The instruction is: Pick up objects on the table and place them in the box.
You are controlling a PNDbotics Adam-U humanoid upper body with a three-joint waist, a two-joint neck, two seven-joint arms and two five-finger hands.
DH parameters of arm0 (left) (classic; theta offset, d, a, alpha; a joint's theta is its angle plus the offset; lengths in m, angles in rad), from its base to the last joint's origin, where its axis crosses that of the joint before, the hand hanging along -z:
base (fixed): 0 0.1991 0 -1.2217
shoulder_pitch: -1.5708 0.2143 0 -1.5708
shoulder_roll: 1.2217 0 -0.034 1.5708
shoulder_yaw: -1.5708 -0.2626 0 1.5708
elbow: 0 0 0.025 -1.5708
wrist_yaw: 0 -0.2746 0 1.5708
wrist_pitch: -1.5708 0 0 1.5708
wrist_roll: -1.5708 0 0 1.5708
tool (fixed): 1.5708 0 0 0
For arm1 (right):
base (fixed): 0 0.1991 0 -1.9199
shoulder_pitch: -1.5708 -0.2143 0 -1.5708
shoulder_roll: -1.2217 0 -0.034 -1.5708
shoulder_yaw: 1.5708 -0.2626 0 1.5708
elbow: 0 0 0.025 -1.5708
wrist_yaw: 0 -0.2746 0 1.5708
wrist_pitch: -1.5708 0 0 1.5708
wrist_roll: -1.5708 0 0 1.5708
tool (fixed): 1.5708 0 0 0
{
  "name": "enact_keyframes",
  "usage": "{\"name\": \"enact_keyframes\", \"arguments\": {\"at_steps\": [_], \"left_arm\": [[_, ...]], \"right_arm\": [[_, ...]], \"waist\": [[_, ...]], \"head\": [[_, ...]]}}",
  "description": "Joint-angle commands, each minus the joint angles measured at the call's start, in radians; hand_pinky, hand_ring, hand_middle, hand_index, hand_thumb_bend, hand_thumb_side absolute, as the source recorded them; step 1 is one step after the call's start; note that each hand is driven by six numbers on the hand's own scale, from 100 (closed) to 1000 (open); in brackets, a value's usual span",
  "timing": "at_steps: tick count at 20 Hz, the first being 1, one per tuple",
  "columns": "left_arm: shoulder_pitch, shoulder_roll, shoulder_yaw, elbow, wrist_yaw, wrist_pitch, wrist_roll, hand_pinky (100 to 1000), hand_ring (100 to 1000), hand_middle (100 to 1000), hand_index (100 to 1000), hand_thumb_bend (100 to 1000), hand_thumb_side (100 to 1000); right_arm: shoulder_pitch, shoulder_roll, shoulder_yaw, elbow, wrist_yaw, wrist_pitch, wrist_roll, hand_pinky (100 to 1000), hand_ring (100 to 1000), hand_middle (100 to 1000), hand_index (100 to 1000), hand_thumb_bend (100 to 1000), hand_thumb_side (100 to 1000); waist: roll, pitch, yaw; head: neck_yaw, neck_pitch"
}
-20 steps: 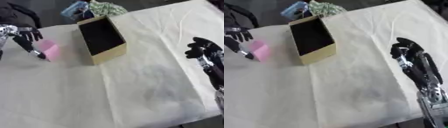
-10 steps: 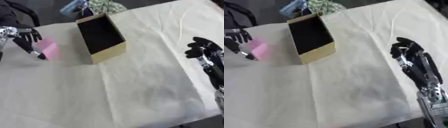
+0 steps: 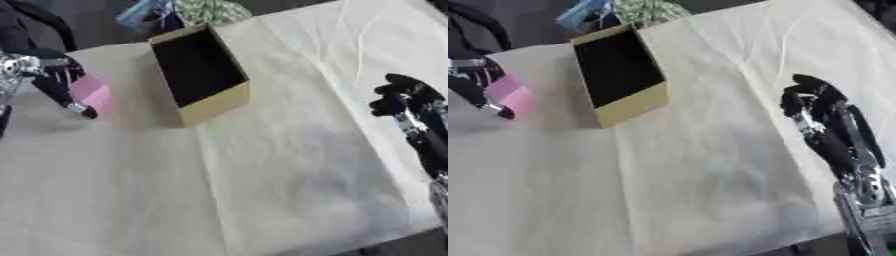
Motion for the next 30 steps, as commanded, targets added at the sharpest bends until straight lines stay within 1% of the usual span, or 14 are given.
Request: {"name": "enact_keyframes", "arguments": {"at_steps": [1,2,4,5,7,9,10,11,13,16,20,25,30], "left_arm": [[-0.016,0.017,0.002,-0.017,-0.01,-0.001,0.018,758,628,586,736,743,431],[-0.016,0.016,0.001,-0.018,-0.012,-0.001,0.025,744,606,561,712,692,386],[-0.015,0.016,0.0,-0.02,-0.016,-0.003,0.039,744,606,561,712,692,386],[-0.015,0.015,0.0,-0.021,-0.018,-0.004,0.044,720,568,518,672,614,294],[-0.015,0.014,-0.001,-0.028,-0.021,-0.009,0.062,711,554,500,654,594,276],[-0.015,0.014,-0.001,-0.035,-0.018,-0.013,0.082,706,549,495,649,590,274],[-0.016,0.014,-0.001,-0.039,-0.014,-0.015,0.09,704,548,494,648,579,301],[-0.018,0.014,0.0,-0.043,-0.009,-0.016,0.096,705,548,494,648,593,286],[-0.024,0.014,-0.003,-0.055,-0.003,-0.02,0.105,705,549,495,649,598,298],[-0.038,0.011,-0.008,-0.083,0.021,-0.029,0.109,706,550,497,651,605,311],[-0.061,0.003,-0.029,-0.135,0.05,-0.048,0.103,707,552,499,654,612,322],[-0.092,-0.031,-0.047,-0.175,0.063,-0.057,0.109,706,553,500,656,617,326],[-0.12,-0.078,-0.063,-0.186,0.051,-0.07,0.118,706,556,502,658,618,332]], "right_arm": [[-0.013,-0.017,-0.003,-0.013,-0.003,-0.001,0.003,647,648,683,851,472,663],[-0.013,-0.017,-0.003,-0.013,-0.003,-0.001,0.003,647,648,683,851,471,663],[-0.013,-0.017,-0.004,-0.013,-0.004,-0.001,0.003,647,648,683,851,471,663],[-0.013,-0.016,-0.004,-0.013,-0.004,-0.001,0.003,647,648,683,851,470,664],[-0.013,-0.016,-0.003,-0.013,-0.005,-0.001,0.003,647,648,683,851,468,663],[-0.012,-0.016,-0.004,-0.012,-0.005,-0.001,0.003,647,648,683,851,467,664],[-0.012,-0.016,-0.004,-0.012,-0.005,-0.001,0.003,648,648,683,851,471,666],[-0.011,-0.016,-0.004,-0.012,-0.005,-0.001,0.003,648,648,683,851,467,665],[-0.01,-0.016,-0.004,-0.011,-0.006,-0.001,0.004,648,649,683,851,465,666],[-0.007,-0.017,-0.004,-0.009,-0.007,-0.001,0.004,648,649,682,851,464,667],[-0.004,-0.02,-0.002,-0.008,-0.007,-0.001,0.006,648,649,682,851,463,668],[-0.006,-0.021,0.001,-0.008,-0.009,-0.001,0.01,649,649,682,851,462,668],[-0.011,-0.021,0.006,-0.007,-0.012,-0.001,0.015,649,649,682,851,461,669]], "waist": [[-0.005,-0.015,-0.001],[-0.005,-0.015,-0.001],[-0.006,-0.016,-0.001],[-0.006,-0.016,-0.001],[-0.007,-0.018,-0.001],[-0.008,-0.02,0.0],[-0.008,-0.021,0.0],[-0.008,-0.023,0.001],[-0.009,-0.026,0.004],[-0.009,-0.034,0.007],[-0.007,-0.043,0.012],[-0.005,-0.048,0.004],[0.0,-0.047,-0.011]], "head": [[-0.002,-0.012],[-0.002,-0.013],[-0.002,-0.013],[-0.002,-0.013],[-0.003,-0.013],[-0.003,-0.013],[-0.004,-0.013],[-0.004,-0.012],[-0.006,-0.011],[-0.007,-0.009],[-0.009,-0.006],[-0.004,-0.009],[0.003,-0.014]]}}
